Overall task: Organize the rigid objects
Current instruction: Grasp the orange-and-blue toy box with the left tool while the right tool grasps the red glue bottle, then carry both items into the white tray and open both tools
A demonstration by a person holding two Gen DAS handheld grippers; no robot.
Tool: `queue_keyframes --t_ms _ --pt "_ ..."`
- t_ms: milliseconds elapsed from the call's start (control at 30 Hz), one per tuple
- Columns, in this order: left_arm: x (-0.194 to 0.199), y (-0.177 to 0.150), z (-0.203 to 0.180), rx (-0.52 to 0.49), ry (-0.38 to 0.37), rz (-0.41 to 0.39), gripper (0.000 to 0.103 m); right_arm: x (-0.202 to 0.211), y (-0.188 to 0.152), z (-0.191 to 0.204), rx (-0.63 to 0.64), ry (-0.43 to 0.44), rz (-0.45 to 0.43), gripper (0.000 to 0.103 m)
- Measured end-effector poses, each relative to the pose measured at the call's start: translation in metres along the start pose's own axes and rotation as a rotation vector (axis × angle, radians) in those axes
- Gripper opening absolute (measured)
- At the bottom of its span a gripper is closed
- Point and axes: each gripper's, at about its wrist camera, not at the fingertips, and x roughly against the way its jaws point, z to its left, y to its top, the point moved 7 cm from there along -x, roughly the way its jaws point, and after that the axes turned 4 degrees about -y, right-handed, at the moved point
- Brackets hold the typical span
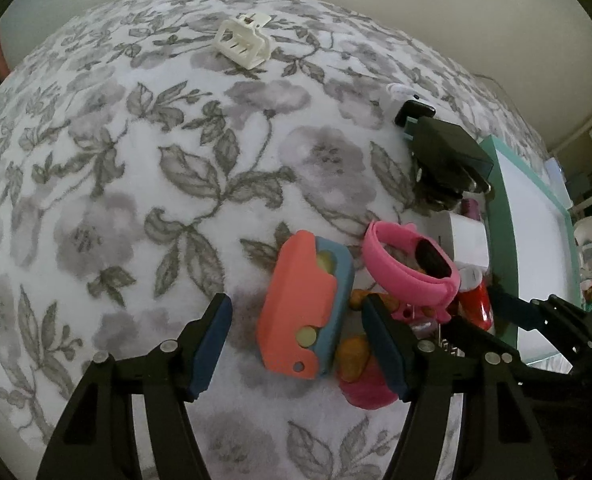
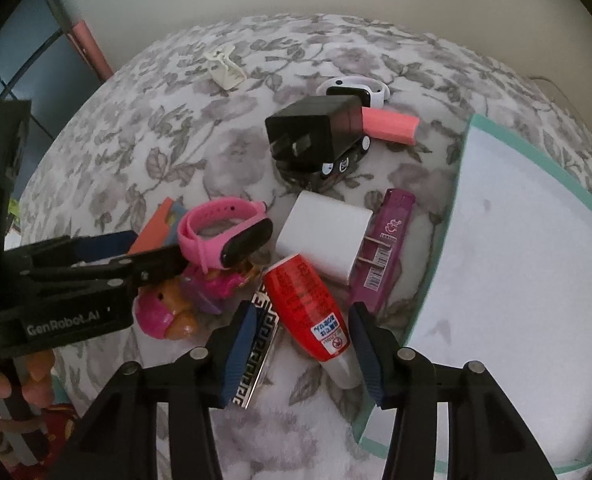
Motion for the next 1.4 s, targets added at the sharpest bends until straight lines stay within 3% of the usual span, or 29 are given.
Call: queue_keyframes --t_ms 167,333,733,1033,1400 --pt "0.001 -0.003 0.002 0.009 -0.003 -0.002 0.063 0.002 0.000 0.000 -0.006 0.009 -0.005 0.038" --pt "0.006 -0.005 0.011 0.028 0.008 -0.008 0.049 0.004 -0.003 -0.004 -0.022 0.003 -0.005 0.038" --pt "0.007 -0.005 0.015 0.033 0.080 0.016 0.044 0.011 -0.008 -0.006 -0.052 0.020 -0.012 0.037" --pt "0.025 0.009 0.008 0.075 0.114 0.004 0.039 0.036 -0.005 -0.013 -0.116 0.063 -0.070 0.037" --pt "0.053 0.029 -0.039 0.057 0.106 -0.046 0.039 0.073 0.003 -0.063 -0.274 0.082 -0.175 0.037"
